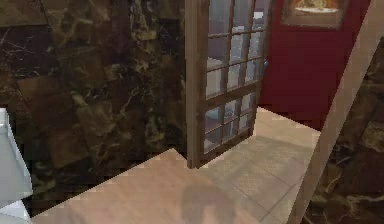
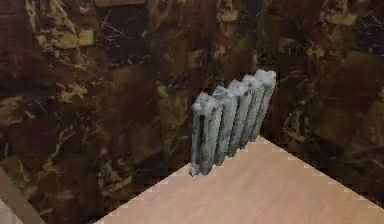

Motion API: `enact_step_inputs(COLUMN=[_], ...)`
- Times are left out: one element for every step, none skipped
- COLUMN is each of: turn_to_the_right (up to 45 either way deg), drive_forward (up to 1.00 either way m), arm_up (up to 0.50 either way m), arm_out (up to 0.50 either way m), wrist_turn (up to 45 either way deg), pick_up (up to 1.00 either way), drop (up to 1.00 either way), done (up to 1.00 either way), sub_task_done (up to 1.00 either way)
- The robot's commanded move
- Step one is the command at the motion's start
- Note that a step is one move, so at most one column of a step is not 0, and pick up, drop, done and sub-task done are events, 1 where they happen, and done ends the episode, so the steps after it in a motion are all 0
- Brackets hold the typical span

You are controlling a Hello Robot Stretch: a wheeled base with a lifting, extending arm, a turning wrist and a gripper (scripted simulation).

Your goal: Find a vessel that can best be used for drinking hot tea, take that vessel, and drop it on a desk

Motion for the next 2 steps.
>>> enact_step_inputs(turn_to_the_right=[0.0,15.0], drive_forward=[0.55,0.00], arm_up=[0.00,0.00], arm_out=[0.00,0.00], wrist_turn=[0.0,0.0], pick_up=[0.00,0.00], drop=[0.00,0.00], done=[0.00,0.00], sub_task_done=[0.00,0.00])
